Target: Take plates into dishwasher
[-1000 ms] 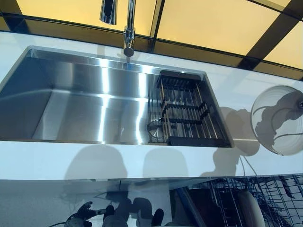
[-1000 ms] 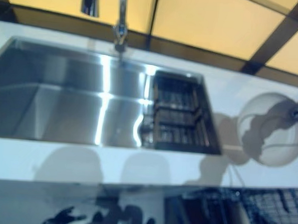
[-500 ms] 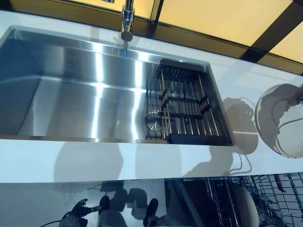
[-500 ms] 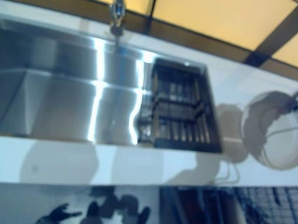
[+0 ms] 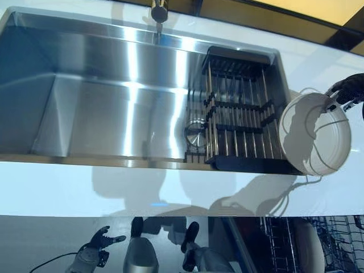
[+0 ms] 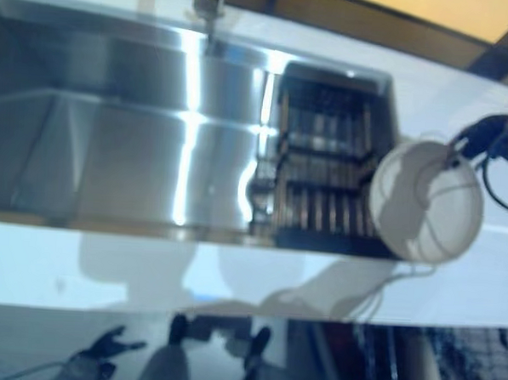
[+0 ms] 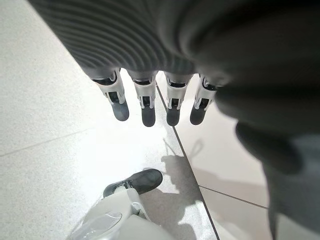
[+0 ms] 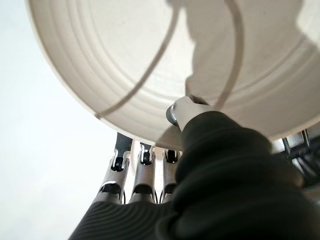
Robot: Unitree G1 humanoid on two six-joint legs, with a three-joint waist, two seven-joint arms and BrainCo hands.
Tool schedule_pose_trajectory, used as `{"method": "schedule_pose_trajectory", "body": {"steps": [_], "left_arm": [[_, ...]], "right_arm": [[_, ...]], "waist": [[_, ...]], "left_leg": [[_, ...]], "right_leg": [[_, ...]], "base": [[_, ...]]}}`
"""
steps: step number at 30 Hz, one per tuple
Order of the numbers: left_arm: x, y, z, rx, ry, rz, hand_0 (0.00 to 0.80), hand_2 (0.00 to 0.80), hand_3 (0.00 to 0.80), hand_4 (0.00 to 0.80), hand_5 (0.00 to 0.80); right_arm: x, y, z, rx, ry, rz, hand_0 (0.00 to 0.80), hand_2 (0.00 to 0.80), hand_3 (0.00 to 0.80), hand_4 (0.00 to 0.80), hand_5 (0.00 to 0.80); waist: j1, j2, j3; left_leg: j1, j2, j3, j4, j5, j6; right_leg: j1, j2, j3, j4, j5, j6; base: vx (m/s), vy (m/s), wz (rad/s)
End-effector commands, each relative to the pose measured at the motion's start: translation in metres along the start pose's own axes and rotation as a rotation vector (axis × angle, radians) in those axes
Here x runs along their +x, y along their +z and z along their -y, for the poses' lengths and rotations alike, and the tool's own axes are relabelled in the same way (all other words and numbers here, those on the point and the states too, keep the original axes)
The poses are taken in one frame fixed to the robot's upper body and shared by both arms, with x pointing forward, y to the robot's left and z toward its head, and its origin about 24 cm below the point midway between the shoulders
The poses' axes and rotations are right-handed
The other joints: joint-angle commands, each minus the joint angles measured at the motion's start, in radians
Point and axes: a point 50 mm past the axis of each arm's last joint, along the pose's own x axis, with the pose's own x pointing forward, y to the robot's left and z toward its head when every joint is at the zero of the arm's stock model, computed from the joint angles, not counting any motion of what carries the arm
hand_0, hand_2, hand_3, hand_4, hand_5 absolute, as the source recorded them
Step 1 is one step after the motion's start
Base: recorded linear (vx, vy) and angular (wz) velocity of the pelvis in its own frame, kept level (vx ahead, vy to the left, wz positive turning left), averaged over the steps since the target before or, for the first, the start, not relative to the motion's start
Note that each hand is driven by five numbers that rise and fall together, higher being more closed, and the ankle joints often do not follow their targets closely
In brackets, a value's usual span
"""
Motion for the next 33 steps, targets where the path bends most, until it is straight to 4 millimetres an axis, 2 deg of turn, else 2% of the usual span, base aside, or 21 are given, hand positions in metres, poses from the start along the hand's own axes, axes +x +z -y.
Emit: {"method": "schedule_pose_trajectory", "body": {"steps": [1,9,14,22,33], "left_arm": [[0.000,0.009,0.007,0.010,-0.024,0.054,0.000,0.000,0.000,0.000,0.000],[0.000,0.017,0.016,0.011,-0.061,0.086,0.000,0.000,0.000,0.000,0.000],[0.000,0.021,0.018,0.019,-0.077,0.104,0.000,0.000,0.000,0.000,0.000],[-0.001,0.020,0.017,0.026,-0.082,0.104,0.000,0.000,0.000,0.000,0.000],[-0.001,0.015,0.011,0.030,-0.072,0.089,0.000,0.000,0.000,0.000,0.000]], "right_arm": [[-0.031,-0.006,0.027,-0.007,-0.151,-0.101,0.800,0.800,0.800,0.800,0.800],[-0.019,-0.007,0.024,-0.073,-0.164,-0.192,0.800,0.800,0.800,0.800,0.800],[-0.021,-0.017,0.027,-0.081,-0.184,-0.290,0.800,0.800,0.800,0.800,0.800],[-0.029,-0.033,0.033,-0.060,-0.218,-0.341,0.800,0.800,0.800,0.800,0.800],[-0.040,-0.054,0.037,-0.017,-0.229,-0.373,0.800,0.800,0.800,0.800,0.800]], "waist": [[0.031,0.029,0.020],[0.048,0.087,0.038],[0.055,0.108,0.042],[0.050,0.110,0.039],[0.033,0.095,0.022]], "left_leg": [[-0.058,0.016,-0.027,-0.022,0.105,0.010],[-0.077,0.006,-0.046,-0.016,0.112,0.003],[-0.079,0.005,-0.046,-0.018,0.114,0.001],[-0.076,0.013,-0.034,-0.021,0.117,0.000],[-0.055,0.017,-0.016,-0.032,0.118,0.003]], "right_leg": [[-0.050,-0.021,-0.002,0.188,-0.062,-0.010],[-0.068,-0.039,-0.016,0.203,-0.073,-0.016],[-0.073,-0.046,-0.024,0.211,-0.078,-0.017],[-0.075,-0.045,-0.024,0.215,-0.080,-0.015],[-0.061,-0.037,-0.013,0.203,-0.073,-0.012]], "base": [[-0.034,0.035,0.01],[-0.007,0.019,0.04],[-0.002,0.001,0.04],[0.000,-0.003,0.01],[0.000,0.000,0.00]]}}
